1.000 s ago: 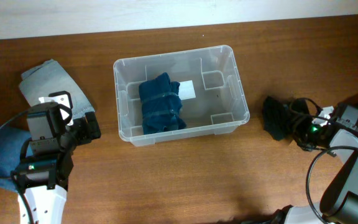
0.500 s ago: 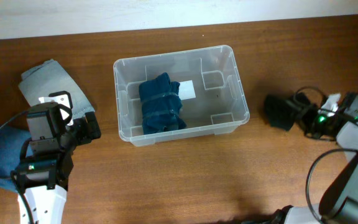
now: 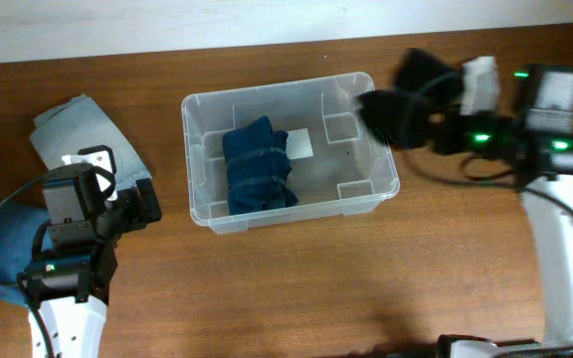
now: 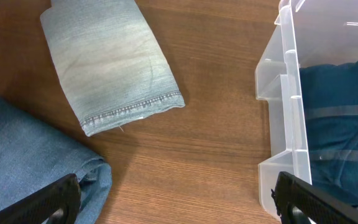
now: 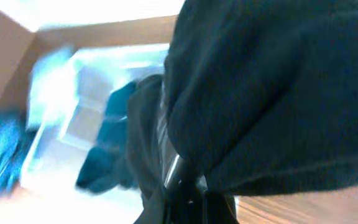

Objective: Pack container
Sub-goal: 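Place the black bundle in the bin beside the teal one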

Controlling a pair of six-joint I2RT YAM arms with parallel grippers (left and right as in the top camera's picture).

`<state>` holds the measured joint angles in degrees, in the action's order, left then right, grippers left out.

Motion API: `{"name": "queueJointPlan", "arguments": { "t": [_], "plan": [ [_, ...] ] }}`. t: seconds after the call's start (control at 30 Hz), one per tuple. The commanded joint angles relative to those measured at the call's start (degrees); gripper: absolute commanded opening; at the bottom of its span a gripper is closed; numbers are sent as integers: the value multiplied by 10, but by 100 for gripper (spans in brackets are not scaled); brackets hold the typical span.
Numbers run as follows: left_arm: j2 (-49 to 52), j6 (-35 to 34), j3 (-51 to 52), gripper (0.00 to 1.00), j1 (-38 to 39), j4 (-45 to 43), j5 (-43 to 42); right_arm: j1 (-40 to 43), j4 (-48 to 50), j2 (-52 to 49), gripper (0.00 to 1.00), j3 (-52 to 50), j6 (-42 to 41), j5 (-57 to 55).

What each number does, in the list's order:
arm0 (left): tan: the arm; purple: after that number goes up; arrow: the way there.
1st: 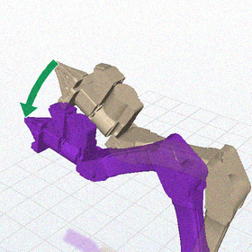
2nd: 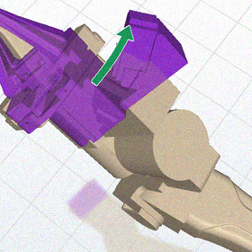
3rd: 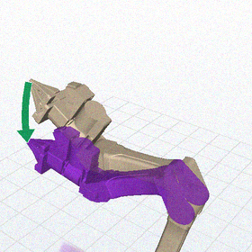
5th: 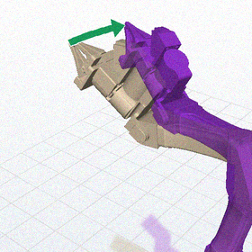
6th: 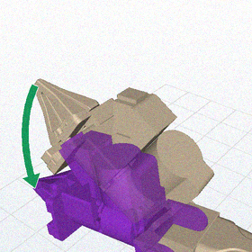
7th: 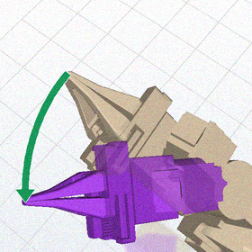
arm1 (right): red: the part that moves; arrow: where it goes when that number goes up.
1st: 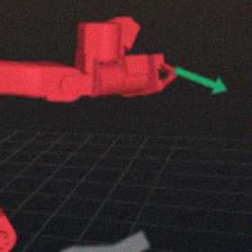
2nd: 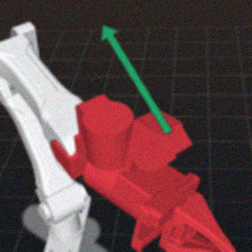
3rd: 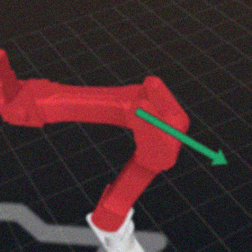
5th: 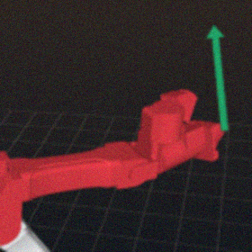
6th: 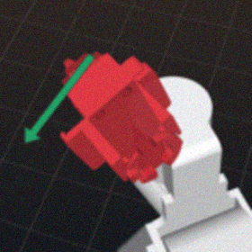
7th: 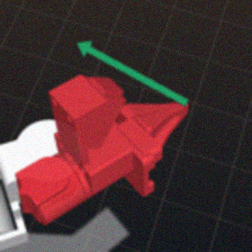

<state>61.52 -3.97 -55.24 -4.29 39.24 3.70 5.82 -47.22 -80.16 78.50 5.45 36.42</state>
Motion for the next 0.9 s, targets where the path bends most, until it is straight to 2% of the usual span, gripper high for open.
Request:
{"name": "queueJointPlan", "arguments": {
  "t": [0.0, 0.13, 0.27, 0.3, 0.33, 0.4, 0.43, 0.47, 0.73, 0.87],
  "plan": [
    [1, -3, -12, 99, -3, -2, 6, -83, -9, -25, 4, 5, 56, -57],
    [1, -3, -12, 99, -3, -1, 6, -157, -10, -79, 4, 5, 70, -113],
    [1, -3, -12, 99, -3, -1, 6, -179, -8, -138, 4, 5, 79, -123],
    [1, -3, -12, 99, -3, -1, 6, -179, -7, -152, 8, 5, 79, -136],
    [1, -3, -12, 99, -2, -1, 6, -178, -5, -162, 35, 5, 78, -153],
    [1, -3, -12, 99, -2, -1, 6, -174, -1, -170, 52, 7, 75, -198],
    [1, -3, -12, 99, -2, -1, 6, -172, -1, -170, 83, 12, 71, -217],
    [1, -3, -12, 99, -3, -1, 6, -170, -6, -167, 99, 23, 61, -235],
    [1, -3, -12, 100, -2, -1, 6, -164, -122, -150, 99, 190, 56, -299],
    [1, -3, -12, 99, -2, -1, 6, -121, -121, -130, 99, 223, -59, -360]
  ]
}}
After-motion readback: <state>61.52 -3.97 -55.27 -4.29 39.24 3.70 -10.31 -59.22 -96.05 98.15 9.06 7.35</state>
